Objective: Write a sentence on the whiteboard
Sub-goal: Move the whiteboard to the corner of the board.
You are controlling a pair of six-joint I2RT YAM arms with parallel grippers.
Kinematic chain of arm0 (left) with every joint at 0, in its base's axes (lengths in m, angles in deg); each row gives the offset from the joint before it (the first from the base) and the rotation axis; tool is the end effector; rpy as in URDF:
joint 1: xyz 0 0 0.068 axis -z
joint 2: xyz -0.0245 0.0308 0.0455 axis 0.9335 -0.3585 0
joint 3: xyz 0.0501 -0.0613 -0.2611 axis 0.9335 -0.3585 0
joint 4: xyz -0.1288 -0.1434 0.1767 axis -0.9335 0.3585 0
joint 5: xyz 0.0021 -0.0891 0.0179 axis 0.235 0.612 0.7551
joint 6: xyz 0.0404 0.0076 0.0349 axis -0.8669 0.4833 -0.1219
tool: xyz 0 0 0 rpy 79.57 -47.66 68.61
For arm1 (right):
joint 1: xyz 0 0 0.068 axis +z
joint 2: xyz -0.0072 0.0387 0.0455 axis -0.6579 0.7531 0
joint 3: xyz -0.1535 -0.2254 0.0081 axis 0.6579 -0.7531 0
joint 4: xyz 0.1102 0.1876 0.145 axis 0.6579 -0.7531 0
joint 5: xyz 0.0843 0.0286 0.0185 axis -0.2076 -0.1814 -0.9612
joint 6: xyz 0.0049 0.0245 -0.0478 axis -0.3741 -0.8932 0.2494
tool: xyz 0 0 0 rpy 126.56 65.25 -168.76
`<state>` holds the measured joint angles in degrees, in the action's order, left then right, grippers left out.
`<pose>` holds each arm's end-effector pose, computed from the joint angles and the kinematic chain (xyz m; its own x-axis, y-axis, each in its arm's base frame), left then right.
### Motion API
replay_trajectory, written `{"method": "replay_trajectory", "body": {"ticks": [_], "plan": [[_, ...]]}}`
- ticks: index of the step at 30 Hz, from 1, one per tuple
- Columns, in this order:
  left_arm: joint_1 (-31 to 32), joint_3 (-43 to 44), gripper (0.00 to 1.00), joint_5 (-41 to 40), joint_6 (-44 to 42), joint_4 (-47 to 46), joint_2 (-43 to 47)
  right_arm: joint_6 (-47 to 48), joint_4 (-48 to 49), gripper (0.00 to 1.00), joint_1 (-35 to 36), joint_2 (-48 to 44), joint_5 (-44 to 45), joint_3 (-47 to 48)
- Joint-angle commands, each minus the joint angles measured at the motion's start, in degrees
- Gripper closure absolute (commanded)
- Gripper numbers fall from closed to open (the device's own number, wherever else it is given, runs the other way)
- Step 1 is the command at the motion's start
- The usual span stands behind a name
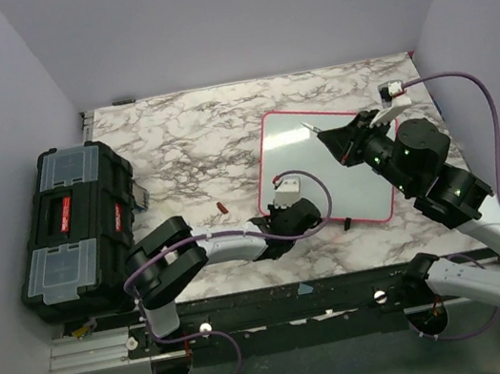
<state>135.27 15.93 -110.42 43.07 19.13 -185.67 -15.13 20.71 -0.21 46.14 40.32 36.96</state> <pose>0.1621 -0.3230 0.1478 -0.6744 0.0442 -0.7371 0.2482 0.9537 -0.1699 0.1406 0.1096 0.4111 -0.2601 0.3838 -0.8860 -0.3559 0.8149 0.4575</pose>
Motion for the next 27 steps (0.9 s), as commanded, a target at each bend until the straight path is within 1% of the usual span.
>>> {"method": "replay_trajectory", "body": {"ticks": [1, 5, 15, 20, 23, 25, 27], "plan": [[-2.0, -3.2, 1.0, -7.3, 11.1, 10.5, 3.0, -0.4, 0.4, 0.99, 0.2, 0.9, -1.1, 0.7], [-2.4, -4.8, 1.0, -9.1, 16.3, 15.5, 4.9, -0.8, 1.2, 0.99, 0.2, 1.3, -1.8, 0.4], [-1.8, -9.3, 1.0, -8.1, 20.7, 19.4, 10.7, -1.2, 0.7, 0.99, 0.2, 0.0, -1.8, 0.0], [1.2, -10.2, 1.0, -7.5, 16.6, 17.9, 13.1, -1.2, -0.2, 0.99, 0.2, -0.8, -1.1, -0.1], [4.0, -9.3, 1.0, -7.5, 13.7, 17.5, 13.2, -1.0, -0.8, 0.99, 0.2, -1.4, -0.6, -0.2], [5.6, -9.2, 1.0, -7.2, 10.9, 15.5, 13.2, -1.0, -1.0, 0.99, 0.1, -1.9, -0.2, -0.4], [6.2, -8.8, 1.0, -6.7, 9.3, 14.4, 12.8, -0.9, -1.1, 0.99, 0.2, -2.3, 0.0, -0.7]]}}
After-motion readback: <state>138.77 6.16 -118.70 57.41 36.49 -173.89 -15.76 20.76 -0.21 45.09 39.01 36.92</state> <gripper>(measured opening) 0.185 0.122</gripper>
